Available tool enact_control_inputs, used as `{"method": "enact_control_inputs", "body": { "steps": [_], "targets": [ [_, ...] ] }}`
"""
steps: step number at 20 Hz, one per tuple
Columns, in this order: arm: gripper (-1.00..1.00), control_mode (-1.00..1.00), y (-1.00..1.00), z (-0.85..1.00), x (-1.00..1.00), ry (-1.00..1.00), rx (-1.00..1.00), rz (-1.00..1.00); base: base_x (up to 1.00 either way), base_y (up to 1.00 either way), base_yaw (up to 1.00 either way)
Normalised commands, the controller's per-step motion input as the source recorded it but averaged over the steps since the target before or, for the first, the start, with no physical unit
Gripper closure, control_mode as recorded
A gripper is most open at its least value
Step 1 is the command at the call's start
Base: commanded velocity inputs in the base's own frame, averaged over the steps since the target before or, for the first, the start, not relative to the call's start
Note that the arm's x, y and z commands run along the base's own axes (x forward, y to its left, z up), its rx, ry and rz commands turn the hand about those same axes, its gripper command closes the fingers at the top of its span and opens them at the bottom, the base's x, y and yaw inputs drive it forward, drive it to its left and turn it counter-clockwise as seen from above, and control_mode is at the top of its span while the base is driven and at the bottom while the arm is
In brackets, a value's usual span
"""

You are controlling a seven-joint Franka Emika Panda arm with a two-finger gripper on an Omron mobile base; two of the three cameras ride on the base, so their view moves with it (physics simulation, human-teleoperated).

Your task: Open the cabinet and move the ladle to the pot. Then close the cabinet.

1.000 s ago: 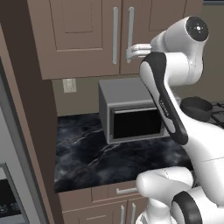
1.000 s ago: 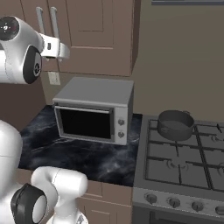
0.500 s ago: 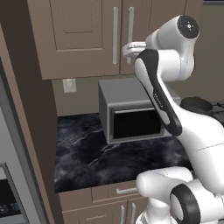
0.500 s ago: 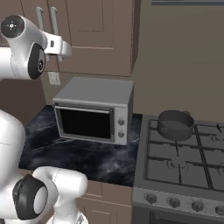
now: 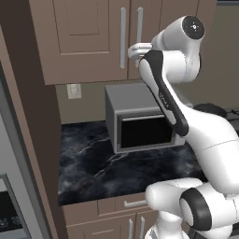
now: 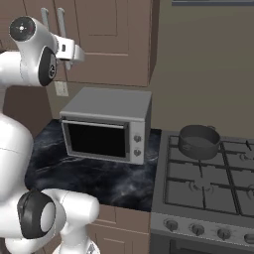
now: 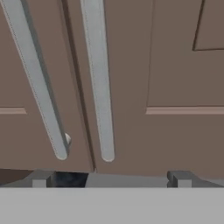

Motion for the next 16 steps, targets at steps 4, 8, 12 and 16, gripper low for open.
{"method": "enact_control_inputs", "body": {
  "steps": [4, 8, 12, 16],
  "targets": [
    [-1.0, -1.0, 0.0, -0.06, 0.24, 0.0, 0.0, 0.0, 0.0, 0.0, 0.0],
    [-1.0, -1.0, 0.04, -0.02, 0.12, 0.0, 0.0, 0.0, 0.0, 0.0, 0.0],
    [-1.0, -1.0, 0.05, -0.01, 0.12, 0.0, 0.0, 0.0, 0.0, 0.0, 0.0],
    [-1.0, -1.0, 0.01, 0.0, 0.15, 0.0, 0.0, 0.0, 0.0, 0.0, 0.0]
  ]
}}
